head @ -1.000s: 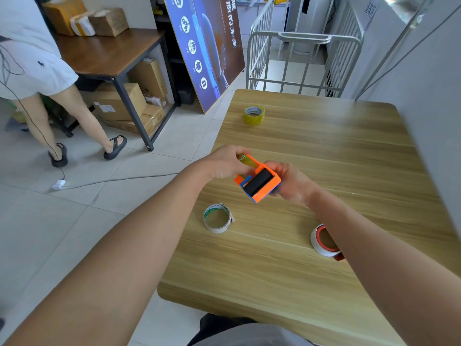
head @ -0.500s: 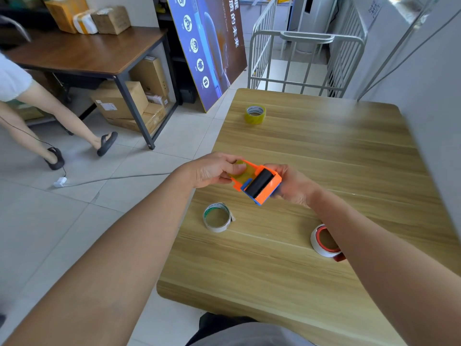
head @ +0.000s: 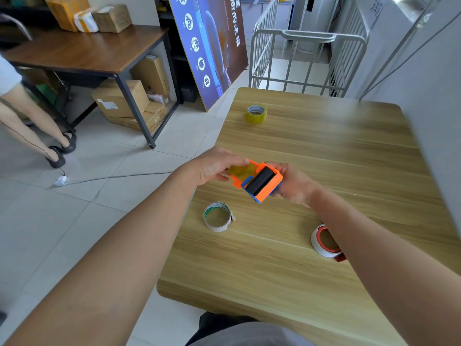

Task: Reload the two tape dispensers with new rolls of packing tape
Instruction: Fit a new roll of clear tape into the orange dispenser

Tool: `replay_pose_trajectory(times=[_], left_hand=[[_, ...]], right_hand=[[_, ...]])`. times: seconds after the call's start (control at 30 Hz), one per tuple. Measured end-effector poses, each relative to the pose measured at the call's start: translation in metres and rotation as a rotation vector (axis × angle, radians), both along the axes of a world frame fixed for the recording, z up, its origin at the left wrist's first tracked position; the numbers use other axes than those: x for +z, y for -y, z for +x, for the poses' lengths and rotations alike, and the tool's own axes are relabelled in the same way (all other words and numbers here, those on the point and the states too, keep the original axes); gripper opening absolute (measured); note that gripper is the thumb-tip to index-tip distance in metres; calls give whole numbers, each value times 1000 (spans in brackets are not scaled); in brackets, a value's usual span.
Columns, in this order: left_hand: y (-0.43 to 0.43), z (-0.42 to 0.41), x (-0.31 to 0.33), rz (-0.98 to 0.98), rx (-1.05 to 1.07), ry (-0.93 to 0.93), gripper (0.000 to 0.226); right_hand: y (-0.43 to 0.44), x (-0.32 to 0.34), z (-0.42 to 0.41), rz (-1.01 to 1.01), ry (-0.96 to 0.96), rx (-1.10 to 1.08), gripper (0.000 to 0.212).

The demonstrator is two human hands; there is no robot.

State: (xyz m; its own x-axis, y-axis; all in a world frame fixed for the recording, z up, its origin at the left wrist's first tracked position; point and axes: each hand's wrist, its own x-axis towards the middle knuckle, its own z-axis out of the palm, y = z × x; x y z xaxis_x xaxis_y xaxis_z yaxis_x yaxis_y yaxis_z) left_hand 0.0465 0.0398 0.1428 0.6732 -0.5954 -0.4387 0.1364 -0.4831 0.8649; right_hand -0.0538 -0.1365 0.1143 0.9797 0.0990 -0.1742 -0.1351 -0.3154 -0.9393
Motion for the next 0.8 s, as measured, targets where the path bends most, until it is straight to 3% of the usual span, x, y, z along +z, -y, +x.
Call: replay_pose_trajectory(times=[0.33,0.63,0.73,0.8], left_hand=[[-1,-4,0,17,142,101,30],[-2,-9,3,-43,75,-6,30],[-4,-9,1,-91,114,-17,39],[1,-10,1,-48,137,98,54]], right_hand=[[2,-1,0,-41,14,10,47],[1,-6,1,-30,12,-21,51],[-1,-2,1,-57,57,-17,52],[-6,-1,1,-87,93,-10,49]])
